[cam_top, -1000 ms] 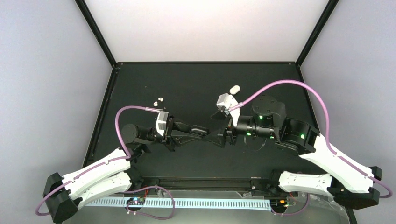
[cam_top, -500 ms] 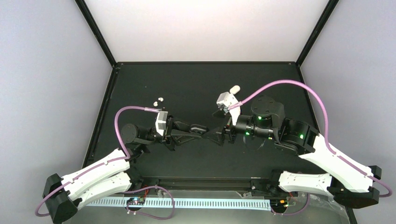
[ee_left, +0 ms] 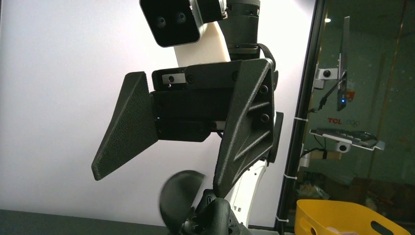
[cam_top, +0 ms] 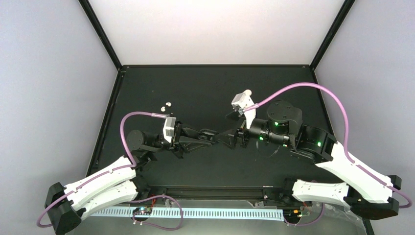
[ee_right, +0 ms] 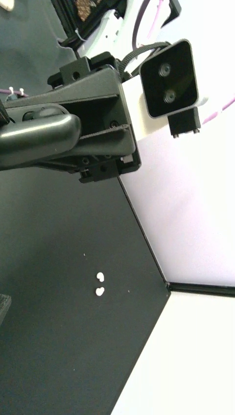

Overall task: Insert the wireless bluetooth earbuds into the charging case
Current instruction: Open the charging case, then adjust the earbud with the charging case.

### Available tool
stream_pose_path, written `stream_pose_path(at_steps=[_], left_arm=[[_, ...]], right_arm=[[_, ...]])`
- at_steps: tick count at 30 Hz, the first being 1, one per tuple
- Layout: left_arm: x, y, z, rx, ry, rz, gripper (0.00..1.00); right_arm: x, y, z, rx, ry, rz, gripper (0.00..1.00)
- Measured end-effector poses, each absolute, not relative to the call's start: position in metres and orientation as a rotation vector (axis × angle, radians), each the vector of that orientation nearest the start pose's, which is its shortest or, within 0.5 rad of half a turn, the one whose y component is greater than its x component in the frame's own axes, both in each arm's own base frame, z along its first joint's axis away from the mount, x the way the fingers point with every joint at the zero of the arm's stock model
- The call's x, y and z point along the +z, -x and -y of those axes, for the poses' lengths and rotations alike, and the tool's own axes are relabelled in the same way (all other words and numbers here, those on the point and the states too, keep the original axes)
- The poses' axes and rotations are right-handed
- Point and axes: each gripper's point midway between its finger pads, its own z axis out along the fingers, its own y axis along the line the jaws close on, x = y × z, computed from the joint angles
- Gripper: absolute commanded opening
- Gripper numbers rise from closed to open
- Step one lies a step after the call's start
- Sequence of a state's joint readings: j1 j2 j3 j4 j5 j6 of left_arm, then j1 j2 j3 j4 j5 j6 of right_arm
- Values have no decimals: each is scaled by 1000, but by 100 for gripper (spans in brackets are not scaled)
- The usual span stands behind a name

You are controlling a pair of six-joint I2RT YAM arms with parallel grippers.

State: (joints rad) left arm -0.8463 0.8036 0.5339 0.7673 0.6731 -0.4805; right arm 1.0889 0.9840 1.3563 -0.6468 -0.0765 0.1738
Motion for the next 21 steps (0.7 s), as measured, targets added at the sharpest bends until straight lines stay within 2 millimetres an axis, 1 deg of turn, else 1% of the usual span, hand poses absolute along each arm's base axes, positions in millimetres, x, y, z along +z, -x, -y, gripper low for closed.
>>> stream_pose_path(at_steps=[8,12,15,16,18,21], left_arm=[[395,-101,274,-1503,-869,-1013,2],[394,-101,274,-1499,-870,-1015,2],[395,-98,273,-1497,-879,-1008,2],[395,-97,272,-1495,-881,-1003,1],[395,-96,271,-1492,-885,-1000,2],[394,-95,270,-1486,-890,-1000,1]], right_arm=[[414,-142,-282,907,858,-1739,88],[416,-143,-279,907,840,-1737,89],[422,-140,-275,918,833,-1724,88],[426,-139,-274,926,835,-1715,87],[441,-132,-272,947,855,-1686,83],[475,-120,-268,993,899,-1613,69]])
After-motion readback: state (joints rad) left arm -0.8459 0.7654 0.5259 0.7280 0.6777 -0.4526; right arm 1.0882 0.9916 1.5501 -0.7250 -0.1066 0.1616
